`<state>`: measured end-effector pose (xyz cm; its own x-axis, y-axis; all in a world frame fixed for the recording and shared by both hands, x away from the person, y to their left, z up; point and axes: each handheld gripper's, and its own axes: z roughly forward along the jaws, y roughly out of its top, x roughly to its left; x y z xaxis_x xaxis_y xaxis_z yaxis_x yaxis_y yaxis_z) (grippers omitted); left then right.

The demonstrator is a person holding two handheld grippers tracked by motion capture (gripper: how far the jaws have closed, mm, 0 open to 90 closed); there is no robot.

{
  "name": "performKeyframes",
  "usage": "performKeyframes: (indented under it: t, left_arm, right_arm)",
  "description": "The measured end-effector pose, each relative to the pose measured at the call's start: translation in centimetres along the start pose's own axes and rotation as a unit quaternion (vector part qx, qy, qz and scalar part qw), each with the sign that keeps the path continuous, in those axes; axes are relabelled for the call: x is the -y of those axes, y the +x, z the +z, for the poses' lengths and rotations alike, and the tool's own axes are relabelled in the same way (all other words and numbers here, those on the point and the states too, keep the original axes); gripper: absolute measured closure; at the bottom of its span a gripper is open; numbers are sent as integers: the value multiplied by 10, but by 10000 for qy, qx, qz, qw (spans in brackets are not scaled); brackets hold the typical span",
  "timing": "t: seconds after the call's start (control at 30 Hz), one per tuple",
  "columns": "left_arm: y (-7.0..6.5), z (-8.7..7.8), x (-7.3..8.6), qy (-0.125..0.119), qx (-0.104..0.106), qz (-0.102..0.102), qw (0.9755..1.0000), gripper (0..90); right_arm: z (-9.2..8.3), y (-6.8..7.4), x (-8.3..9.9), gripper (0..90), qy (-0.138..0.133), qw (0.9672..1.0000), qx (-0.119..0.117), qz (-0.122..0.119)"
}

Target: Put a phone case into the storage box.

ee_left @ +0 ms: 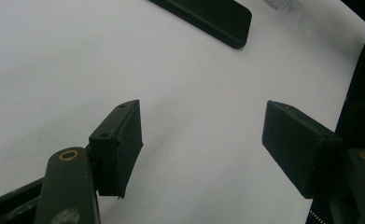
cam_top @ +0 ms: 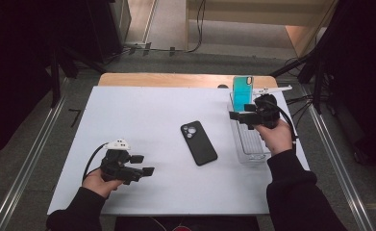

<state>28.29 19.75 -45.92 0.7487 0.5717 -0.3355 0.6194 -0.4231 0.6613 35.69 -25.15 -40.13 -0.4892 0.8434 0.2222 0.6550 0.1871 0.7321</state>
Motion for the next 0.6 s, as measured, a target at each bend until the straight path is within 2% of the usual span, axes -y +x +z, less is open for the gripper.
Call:
performKeyframes:
  t: [0.2,0.3,0.47,0.6]
  left_arm:
    - [1,-3,0,-10,37,6,10000,290]
    - [0,-6,0,-20,52,10,10000,290]
    - [-1,-10,1,7,52,42,10000,290]
    - [-2,-12,2,5,67,63,10000,290]
  right_arm:
    - [-5,16,11,225,84,9991,-378,-157]
    - [-4,21,19,229,123,9972,-691,-263]
    - [-6,31,31,252,243,9950,-861,-452]
    - [-9,37,39,255,394,9910,-1182,-485]
